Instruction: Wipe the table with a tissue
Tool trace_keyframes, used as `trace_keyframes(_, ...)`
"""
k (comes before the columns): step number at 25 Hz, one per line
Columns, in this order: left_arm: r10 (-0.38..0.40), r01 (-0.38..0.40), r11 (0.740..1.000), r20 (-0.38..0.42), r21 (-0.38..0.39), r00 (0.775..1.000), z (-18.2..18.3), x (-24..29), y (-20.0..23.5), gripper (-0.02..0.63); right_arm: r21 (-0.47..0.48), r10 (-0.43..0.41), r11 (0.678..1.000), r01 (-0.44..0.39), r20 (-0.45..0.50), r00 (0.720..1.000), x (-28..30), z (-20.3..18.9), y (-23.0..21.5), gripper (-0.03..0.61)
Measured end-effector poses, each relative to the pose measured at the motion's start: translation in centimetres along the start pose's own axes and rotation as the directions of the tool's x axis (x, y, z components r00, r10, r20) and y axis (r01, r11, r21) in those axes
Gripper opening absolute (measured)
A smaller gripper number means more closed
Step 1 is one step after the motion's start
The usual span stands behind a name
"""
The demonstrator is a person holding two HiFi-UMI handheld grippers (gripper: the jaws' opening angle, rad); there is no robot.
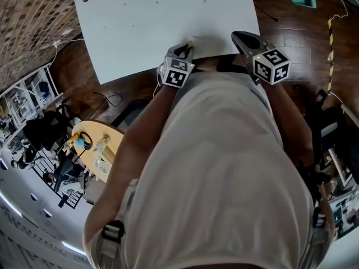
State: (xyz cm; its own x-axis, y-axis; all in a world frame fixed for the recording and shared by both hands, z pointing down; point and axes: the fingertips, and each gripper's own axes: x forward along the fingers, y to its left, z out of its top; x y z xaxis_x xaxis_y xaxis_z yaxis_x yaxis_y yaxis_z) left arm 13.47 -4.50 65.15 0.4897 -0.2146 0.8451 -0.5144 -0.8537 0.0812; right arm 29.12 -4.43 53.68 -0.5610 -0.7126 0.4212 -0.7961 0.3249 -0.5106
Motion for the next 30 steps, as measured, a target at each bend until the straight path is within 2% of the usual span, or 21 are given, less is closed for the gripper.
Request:
trace_keyframes(3,-0.123,0.123,0.992,0.001,0.027,0.992,1.5,0.5,-3.4,0.055,-0.024,0.021,0.999,-0.021,-0.017,1.0,-0.5,-0.2,-0.2,0.008)
trace_keyframes(6,-0.154,0.154,0.988,0.036,-0.009,0.987,2.2,1.0,-4.5,0.055,-0.051,0.019,0.998,-0.02,-0.018,1.0,-1.4,0.0,-0.4,0.008)
trace_keyframes(9,-0.115,0.119,0.992,0.079,-0.051,0.99,2.8,-0.2,-2.5,0.057,-0.079,0.019,0.997,-0.019,0.005,1.0,-0.9,0.5,0.0,0.008)
trace_keyframes(13,-0.013,0.023,0.997,0.12,-0.079,0.993,6.8,-3.3,0.8,0.057,-0.114,0.05,0.992,-0.047,0.019,0.999,0.6,1.8,0.1,0.008)
trace_keyframes(16,-0.016,0.037,0.991,0.158,-0.132,0.987,6.5,-0.9,0.8,0.058,-0.134,0.033,0.99,-0.034,-0.014,0.999,-0.9,1.7,-1.5,0.008)
trace_keyframes(20,-0.007,0.035,0.988,0.184,-0.151,0.983,8.8,-0.4,0.9,0.058,-0.155,0.012,0.988,-0.012,0.003,1.0,-2.3,2.9,-3.1,0.008)
trace_keyframes(25,0.032,-0.01,0.991,0.162,-0.134,0.986,10.8,0.5,0.8,0.058,-0.142,0.029,0.99,-0.023,0.039,0.999,-3.4,3.8,-4.1,0.008)
trace_keyframes(30,0.028,-0.004,0.987,0.15,-0.159,0.988,12.8,2.6,2.8,0.06,-0.1,-0.013,0.995,0.02,0.073,0.997,-3.5,4.0,-5.2,0.008)
